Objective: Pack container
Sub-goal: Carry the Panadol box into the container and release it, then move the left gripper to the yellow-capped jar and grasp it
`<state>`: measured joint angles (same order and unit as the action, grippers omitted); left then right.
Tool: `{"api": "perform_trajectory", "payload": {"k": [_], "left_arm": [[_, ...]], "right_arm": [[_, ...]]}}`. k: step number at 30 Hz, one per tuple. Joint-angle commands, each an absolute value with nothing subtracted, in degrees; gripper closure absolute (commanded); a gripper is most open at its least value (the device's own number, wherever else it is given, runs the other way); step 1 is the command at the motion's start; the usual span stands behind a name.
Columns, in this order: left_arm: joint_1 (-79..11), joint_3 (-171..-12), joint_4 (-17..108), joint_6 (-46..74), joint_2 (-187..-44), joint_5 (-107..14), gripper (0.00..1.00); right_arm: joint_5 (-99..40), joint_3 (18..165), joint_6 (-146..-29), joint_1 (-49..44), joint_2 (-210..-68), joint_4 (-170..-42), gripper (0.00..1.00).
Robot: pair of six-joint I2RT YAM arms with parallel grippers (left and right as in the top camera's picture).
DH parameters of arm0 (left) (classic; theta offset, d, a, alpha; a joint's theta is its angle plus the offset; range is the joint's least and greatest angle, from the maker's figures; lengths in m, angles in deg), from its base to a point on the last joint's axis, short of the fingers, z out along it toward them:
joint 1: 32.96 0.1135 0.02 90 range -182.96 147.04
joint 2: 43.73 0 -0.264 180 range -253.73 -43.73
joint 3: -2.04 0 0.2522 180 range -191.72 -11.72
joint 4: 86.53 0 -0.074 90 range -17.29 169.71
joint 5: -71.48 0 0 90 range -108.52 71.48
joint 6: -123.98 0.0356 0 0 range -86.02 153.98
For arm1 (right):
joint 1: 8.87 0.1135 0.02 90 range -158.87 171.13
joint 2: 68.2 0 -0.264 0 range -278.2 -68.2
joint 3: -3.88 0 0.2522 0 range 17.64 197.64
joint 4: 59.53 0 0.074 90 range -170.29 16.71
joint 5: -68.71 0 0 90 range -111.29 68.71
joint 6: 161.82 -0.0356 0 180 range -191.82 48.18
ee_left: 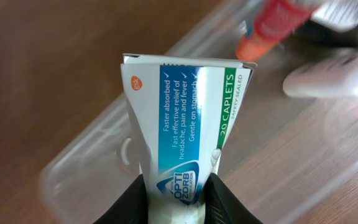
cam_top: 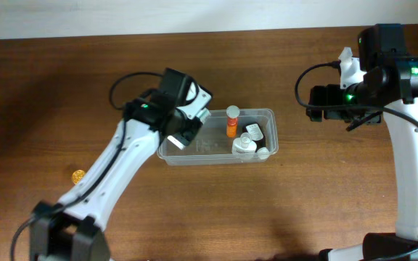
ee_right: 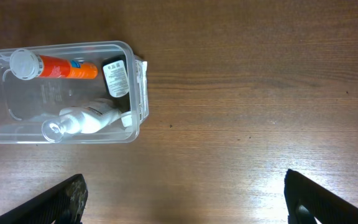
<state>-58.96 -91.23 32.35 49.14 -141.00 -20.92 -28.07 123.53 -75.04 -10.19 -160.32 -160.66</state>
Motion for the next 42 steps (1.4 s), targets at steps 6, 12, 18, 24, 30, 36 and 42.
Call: {"api": "perform_trajectory", "payload": {"k": [6,12,18,24,30,36,42], "left_arm": [[-60.2,-92.2,32.6,52.9,-145.3,-20.4,0.26],[-60.0,-95.9,30.2,51.4,-140.7,-15.3,0.13],[-55.7,-98.1,28.8,43.4,-130.8,-5.0,0.01],[-40.0,-98.1,20.5,25.8,-124.7,-4.7,0.01],[-25.1,-96.6,13.0,12.3,-126.4,-5.1,0.01],[-17.7,-91.8,13.1,12.3,-131.1,-10.2,0.01],[-16.6,-87.2,13.6,12.3,-138.4,-10.2,0.00]], "right_arm": [[-28.2,123.2,-75.2,-10.4,-160.5,-160.7,0.07],[-28.2,123.2,-75.1,-10.4,-160.5,-160.7,0.07],[-28.1,123.2,-75.0,-10.4,-160.5,-160.7,0.07],[-28.2,123.2,-75.0,-10.4,-160.5,-160.7,0.07],[-28.2,123.2,-75.0,-10.4,-160.5,-160.7,0.06],[-28.2,123.2,-75.0,-10.4,-160.5,-160.7,0.06],[-28.2,123.2,-75.0,-10.4,-160.5,-160.7,0.06]]}}
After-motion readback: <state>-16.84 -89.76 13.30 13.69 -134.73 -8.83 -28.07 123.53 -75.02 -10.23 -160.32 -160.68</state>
